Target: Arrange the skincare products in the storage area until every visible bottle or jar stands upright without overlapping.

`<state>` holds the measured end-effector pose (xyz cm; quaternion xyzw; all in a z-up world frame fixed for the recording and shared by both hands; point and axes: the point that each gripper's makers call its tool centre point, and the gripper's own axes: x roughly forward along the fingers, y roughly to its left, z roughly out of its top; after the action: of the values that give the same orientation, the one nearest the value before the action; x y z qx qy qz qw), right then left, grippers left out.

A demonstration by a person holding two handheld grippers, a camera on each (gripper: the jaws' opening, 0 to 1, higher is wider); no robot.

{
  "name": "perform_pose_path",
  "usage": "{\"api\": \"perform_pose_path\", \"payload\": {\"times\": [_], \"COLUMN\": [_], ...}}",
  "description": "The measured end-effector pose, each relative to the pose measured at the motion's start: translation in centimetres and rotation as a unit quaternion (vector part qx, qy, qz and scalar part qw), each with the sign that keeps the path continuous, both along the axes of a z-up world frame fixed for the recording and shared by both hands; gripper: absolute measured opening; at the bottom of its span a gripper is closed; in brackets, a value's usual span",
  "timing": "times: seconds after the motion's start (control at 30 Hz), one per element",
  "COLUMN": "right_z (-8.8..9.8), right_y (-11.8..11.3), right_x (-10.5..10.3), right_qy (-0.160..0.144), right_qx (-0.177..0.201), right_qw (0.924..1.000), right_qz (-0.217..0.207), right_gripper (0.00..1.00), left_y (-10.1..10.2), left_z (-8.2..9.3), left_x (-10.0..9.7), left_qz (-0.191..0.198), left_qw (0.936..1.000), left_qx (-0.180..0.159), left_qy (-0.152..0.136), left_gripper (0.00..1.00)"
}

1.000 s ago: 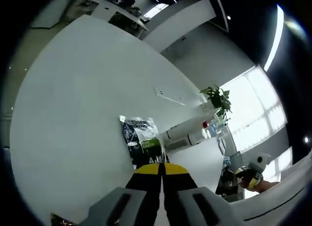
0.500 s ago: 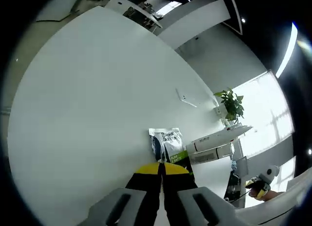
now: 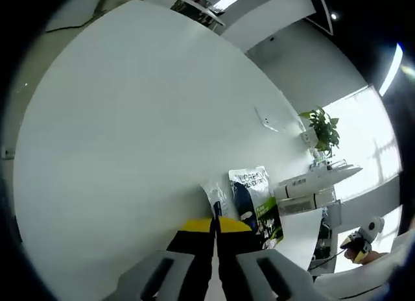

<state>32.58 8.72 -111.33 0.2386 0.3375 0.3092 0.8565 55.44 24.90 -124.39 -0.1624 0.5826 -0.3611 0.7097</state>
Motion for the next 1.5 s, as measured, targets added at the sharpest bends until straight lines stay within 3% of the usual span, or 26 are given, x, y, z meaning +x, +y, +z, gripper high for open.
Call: {"api": "perform_pose_path", "payload": {"times": [0.07, 0.23, 0.27, 0.4, 0.63, 0.87, 1.27, 1.5], "right_z": [-0.1, -0.2, -0.2, -0.3, -0.1, 0.2, 0.7, 1.0], "right_y": [0.2, 0.4, 0.5, 0.6, 0.4, 0.2, 0.3, 0.2], "right_x": [0.0, 0.1, 0.1, 0.1, 0.0, -0.3, -1.2, -1.4], "right_qy": [0.002, 0.003, 0.004, 0.005, 0.003, -0.003, -0.012, -0.020], "right_qx": [0.001, 0.003, 0.003, 0.003, 0.002, 0.002, -0.002, -0.001], "right_qw": [1.0000, 1.0000, 1.0000, 1.0000, 1.0000, 1.0000, 0.9999, 0.9998], "right_qz": [0.001, 0.003, 0.003, 0.004, 0.003, 0.000, -0.003, -0.007], "right_gripper": [0.33, 0.33, 0.33, 0.33, 0.33, 0.33, 0.33, 0.33], "left_y": [-0.1, 0.7, 0.3, 0.5, 0.9, 1.1, 2.3, 4.8], "left_z": [-0.2, -1.2, -1.1, -1.2, -1.5, -1.3, -0.6, 0.6], "left_x": [0.2, -0.2, 0.0, 0.3, 0.7, 0.7, 1.0, 1.0], "left_qz": [-0.003, -0.050, -0.060, -0.067, -0.048, -0.024, -0.030, -0.041], "left_qw": [1.0000, 0.9971, 0.9968, 0.9948, 0.9935, 0.9937, 0.9897, 0.9836], "left_qx": [0.003, 0.058, 0.051, 0.074, 0.103, 0.109, 0.139, 0.167], "left_qy": [0.004, -0.006, -0.015, -0.019, 0.005, 0.011, -0.018, -0.056], "left_gripper": [0.01, 0.03, 0.03, 0.03, 0.04, 0.06, 0.19, 0.35]}}
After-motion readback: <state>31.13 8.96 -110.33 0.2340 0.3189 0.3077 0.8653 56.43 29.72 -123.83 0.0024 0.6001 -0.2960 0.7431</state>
